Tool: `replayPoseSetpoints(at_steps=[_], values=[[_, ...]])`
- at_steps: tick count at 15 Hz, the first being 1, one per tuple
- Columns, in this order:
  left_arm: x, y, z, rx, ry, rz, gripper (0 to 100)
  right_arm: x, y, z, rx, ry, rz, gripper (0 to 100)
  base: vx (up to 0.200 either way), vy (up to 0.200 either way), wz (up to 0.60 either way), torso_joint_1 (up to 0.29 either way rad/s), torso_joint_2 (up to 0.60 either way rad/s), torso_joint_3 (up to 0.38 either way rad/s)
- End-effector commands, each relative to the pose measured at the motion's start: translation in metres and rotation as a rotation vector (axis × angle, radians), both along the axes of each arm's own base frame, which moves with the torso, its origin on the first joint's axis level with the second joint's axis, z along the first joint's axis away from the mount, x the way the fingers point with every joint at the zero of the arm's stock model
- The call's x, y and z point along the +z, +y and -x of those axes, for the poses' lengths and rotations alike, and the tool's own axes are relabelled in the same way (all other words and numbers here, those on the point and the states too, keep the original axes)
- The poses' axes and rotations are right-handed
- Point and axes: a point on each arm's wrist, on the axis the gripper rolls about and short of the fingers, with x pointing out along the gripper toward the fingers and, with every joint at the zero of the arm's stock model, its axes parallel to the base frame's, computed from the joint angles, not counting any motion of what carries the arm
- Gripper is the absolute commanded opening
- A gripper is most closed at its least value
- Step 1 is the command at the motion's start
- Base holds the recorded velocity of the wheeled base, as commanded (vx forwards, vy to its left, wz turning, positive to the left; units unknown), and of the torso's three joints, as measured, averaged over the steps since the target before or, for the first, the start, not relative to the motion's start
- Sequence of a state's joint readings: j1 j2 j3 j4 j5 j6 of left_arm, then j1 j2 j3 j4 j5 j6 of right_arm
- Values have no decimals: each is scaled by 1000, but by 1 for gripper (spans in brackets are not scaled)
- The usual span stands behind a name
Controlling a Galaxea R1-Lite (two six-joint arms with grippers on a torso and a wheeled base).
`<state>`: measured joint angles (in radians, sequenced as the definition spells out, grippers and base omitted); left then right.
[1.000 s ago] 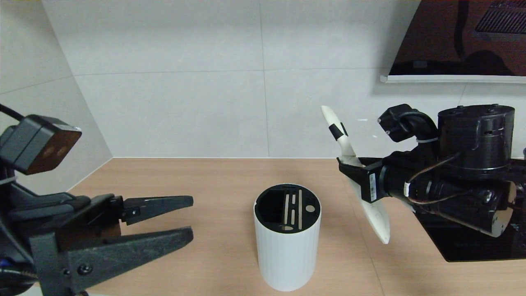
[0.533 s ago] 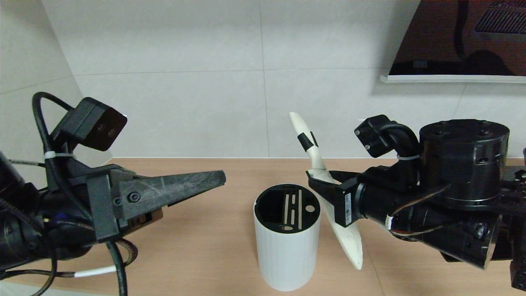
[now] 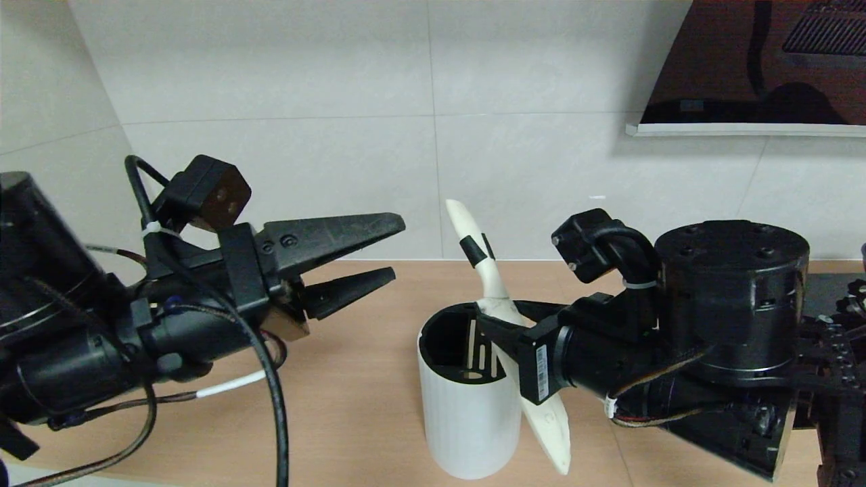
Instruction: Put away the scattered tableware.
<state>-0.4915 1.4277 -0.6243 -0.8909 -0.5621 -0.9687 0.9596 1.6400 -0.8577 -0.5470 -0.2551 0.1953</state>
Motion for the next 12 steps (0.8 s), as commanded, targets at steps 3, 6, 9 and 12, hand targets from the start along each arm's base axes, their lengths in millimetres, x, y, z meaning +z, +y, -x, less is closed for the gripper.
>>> replayPoseSetpoints(at_steps=[3,6,9,12], values=[[-7,-19,-19,62,74,-61,100,-10,19,8,47,43,-4,0,0,0,0,0,0,0],[-26,-44,-29,177,61,-196,100,-11,23,13,65,45,-2,0,0,0,0,0,0,0],[-32,-58,-24,182,54,-222,100,-10,22,14,68,44,-4,0,0,0,0,0,0,0],[-32,-58,-25,183,54,-224,100,-11,23,14,68,45,-2,0,0,0,0,0,0,0]])
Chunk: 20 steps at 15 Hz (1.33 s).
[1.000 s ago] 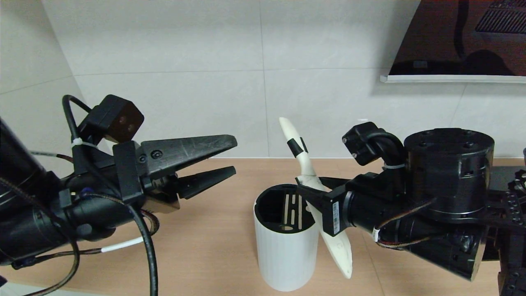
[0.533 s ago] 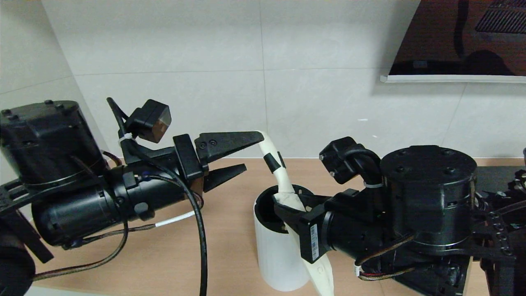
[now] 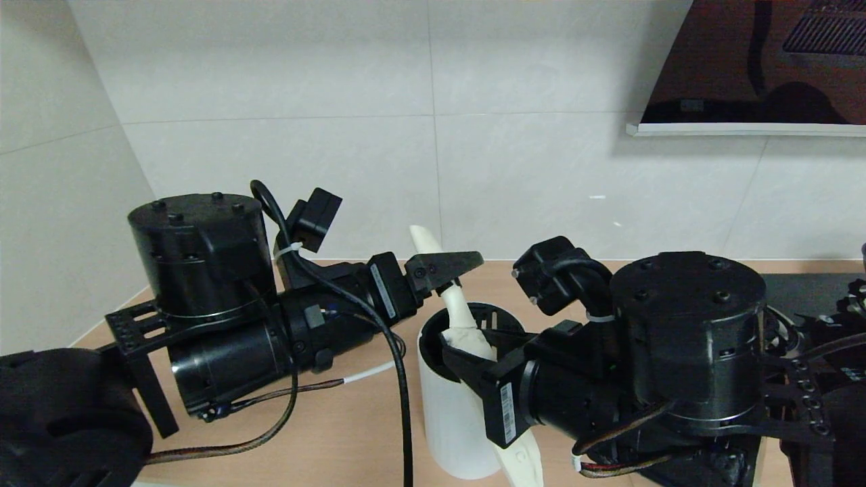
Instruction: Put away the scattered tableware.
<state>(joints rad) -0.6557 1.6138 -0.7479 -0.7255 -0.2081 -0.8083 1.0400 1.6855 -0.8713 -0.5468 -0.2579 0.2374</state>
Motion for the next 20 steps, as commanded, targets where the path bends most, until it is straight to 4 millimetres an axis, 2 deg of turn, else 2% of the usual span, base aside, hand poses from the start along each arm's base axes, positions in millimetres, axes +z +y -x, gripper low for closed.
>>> replayPoseSetpoints(at_steps=[1,13,14,20], values=[[-2,-1,-1,-1,4,-3,100,-1,0,0,1,1,4,0,0,0,0,0,0,0],[-7,-1,-6,14,9,-23,100,-3,4,8,28,7,11,0,0,0,0,0,0,0],[-7,-1,-6,14,9,-23,0,-2,3,8,28,5,9,0,0,0,0,0,0,0],[-7,0,-7,15,8,-22,0,-1,3,8,26,4,8,0,0,0,0,0,0,0]])
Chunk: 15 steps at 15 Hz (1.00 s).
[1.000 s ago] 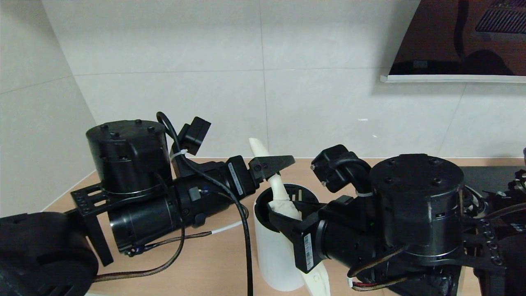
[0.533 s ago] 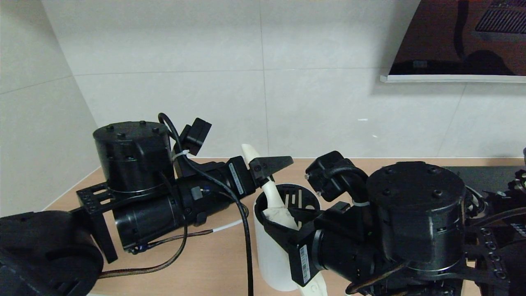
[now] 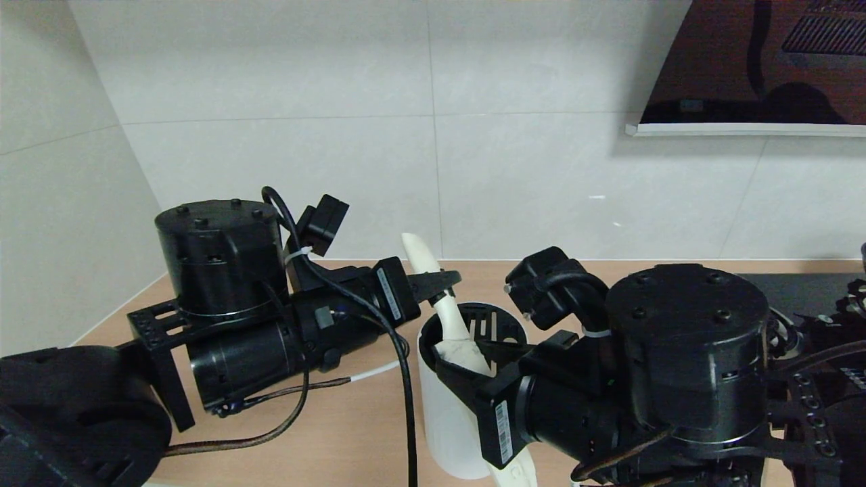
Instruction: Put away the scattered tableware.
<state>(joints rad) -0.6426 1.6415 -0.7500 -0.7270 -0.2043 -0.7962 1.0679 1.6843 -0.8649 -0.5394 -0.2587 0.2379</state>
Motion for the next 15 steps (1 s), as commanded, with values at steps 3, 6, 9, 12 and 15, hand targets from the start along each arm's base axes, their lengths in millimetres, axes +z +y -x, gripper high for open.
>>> replayPoseSetpoints(at_steps=[3,6,9,12,15], values=[[2,1,2,0,-5,6,0,2,0,0,-1,-4,-6,0,0,0,0,0,0,0],[1,1,3,-3,-4,1,0,1,0,0,-1,-1,-2,0,0,0,0,0,0,0],[4,2,3,-1,-11,9,0,0,0,0,-4,-1,1,100,0,0,0,0,0,0],[6,2,2,3,-19,14,0,0,-1,0,-4,-1,1,100,0,0,0,0,0,0],[12,4,-2,47,-38,20,0,4,-4,2,-3,-6,-6,100,0,0,0,0,0,0]])
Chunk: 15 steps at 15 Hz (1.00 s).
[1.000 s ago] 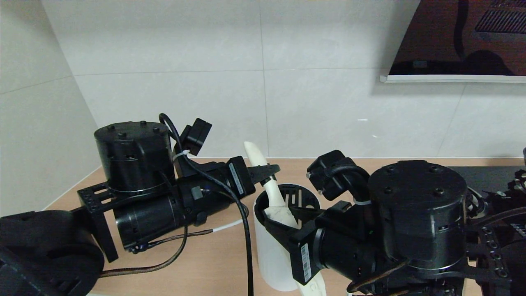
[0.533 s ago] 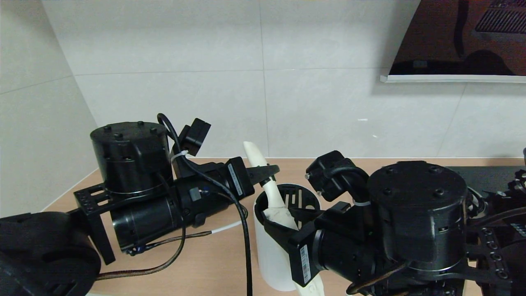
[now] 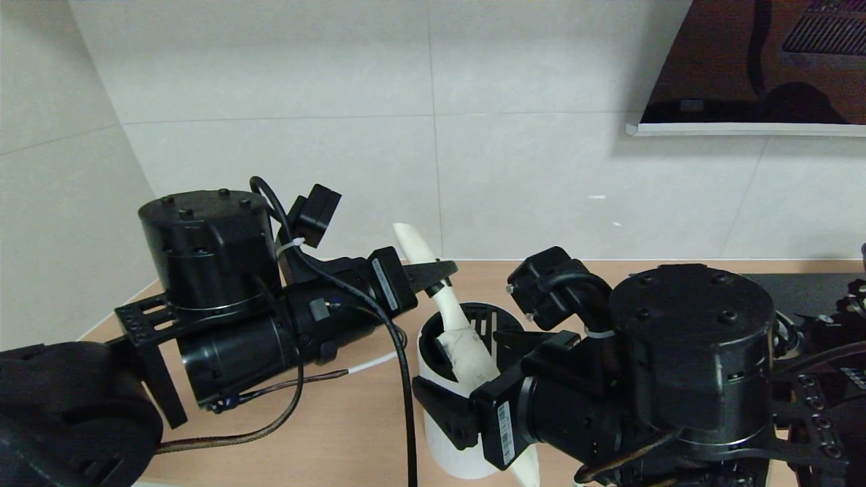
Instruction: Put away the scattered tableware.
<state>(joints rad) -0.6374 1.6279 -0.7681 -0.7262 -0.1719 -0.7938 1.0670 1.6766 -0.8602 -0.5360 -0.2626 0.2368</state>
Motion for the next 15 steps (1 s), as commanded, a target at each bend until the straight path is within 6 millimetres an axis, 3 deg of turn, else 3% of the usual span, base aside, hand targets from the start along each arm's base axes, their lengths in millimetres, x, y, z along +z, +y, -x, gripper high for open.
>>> replayPoseSetpoints(at_steps=[1,2,7,9,12,15], values=[[7,5,-1,25,-24,10,0,6,-6,2,-1,-8,-14,100,0,0,0,0,0,0],[9,7,-1,32,-31,14,0,9,-8,2,-3,-13,-22,100,0,0,0,0,0,0],[61,35,-8,245,-134,64,0,34,-39,-3,-41,-7,-27,100,0,0,0,0,0,0],[82,39,-2,310,-184,45,0,43,-47,-4,-61,-24,-55,100,0,0,0,0,0,0],[81,18,11,272,-198,15,0,48,-54,-9,-89,-34,-70,100,0,0,0,0,0,0],[71,14,5,350,-290,-192,0,48,-56,-10,-96,-35,-70,100,0,0,0,0,0,0]])
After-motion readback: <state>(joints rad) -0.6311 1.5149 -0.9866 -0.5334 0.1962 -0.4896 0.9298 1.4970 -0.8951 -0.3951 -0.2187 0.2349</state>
